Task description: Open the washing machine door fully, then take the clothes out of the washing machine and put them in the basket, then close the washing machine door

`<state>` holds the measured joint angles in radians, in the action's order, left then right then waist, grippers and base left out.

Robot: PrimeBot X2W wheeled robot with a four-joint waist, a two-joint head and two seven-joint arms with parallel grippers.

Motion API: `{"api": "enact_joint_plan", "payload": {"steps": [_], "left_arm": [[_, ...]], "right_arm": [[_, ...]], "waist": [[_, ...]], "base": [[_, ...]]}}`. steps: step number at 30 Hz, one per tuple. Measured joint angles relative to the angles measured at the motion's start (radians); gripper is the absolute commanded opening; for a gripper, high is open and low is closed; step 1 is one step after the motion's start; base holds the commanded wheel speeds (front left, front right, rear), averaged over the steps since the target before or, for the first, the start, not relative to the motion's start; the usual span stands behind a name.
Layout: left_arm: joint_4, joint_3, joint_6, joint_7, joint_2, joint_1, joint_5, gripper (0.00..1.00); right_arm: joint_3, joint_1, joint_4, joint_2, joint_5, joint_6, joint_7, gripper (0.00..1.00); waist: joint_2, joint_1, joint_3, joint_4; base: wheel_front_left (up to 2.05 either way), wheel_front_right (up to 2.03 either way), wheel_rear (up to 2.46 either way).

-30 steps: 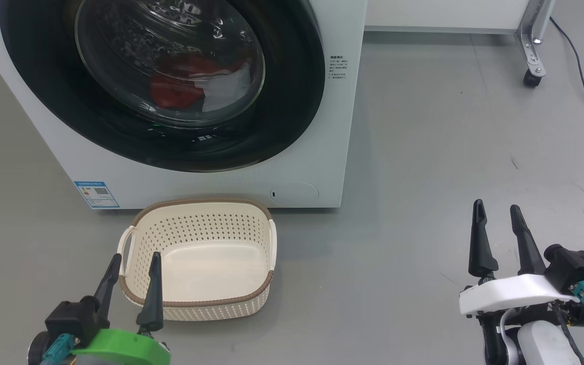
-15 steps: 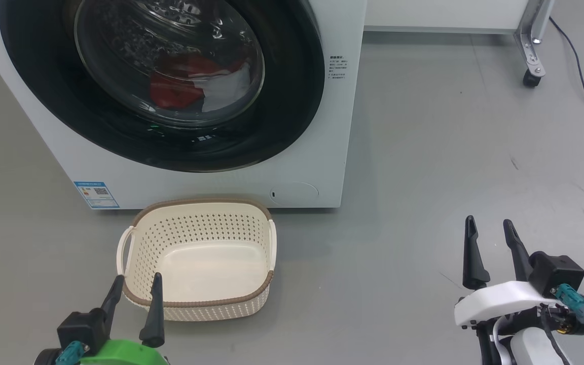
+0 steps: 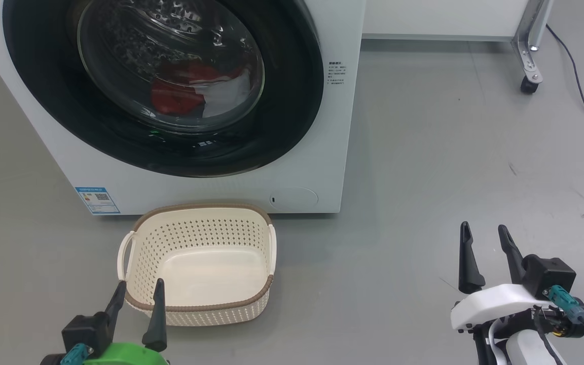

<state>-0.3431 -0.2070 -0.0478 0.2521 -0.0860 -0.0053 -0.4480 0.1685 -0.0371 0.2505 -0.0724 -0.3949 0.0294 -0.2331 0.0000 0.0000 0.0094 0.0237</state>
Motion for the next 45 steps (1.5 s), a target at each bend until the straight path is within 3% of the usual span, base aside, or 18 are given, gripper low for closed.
{"api": "enact_joint_plan", "payload": {"steps": [40,41,42,45], "left_arm": [[-0.028,0.023,-0.012,0.000,0.014,-0.005,0.010,1.00],[-0.028,0.022,-0.012,0.000,0.014,-0.006,0.010,1.00],[-0.028,0.022,-0.012,0.000,0.015,-0.007,0.011,1.00],[-0.024,0.023,-0.017,0.000,0.016,-0.020,0.018,1.00]], "right_arm": [[0.000,-0.017,0.026,0.006,-0.002,0.000,-0.003,1.00],[-0.002,-0.017,0.025,0.006,-0.002,0.000,-0.003,0.38],[-0.003,-0.017,0.023,0.006,-0.006,0.000,-0.003,0.00],[-0.013,-0.020,0.013,0.008,-0.031,-0.001,-0.007,0.00]], "waist": [[0.0000,0.0000,-0.003,0.001],[0.0000,0.0000,-0.001,0.001],[0.0000,0.0000,0.003,0.002],[0.0000,0.0000,0.013,0.005]], "base": [[0.00,0.00,0.00],[0.00,0.00,0.00],[0.00,0.00,0.00],[0.00,0.00,0.00]]}}
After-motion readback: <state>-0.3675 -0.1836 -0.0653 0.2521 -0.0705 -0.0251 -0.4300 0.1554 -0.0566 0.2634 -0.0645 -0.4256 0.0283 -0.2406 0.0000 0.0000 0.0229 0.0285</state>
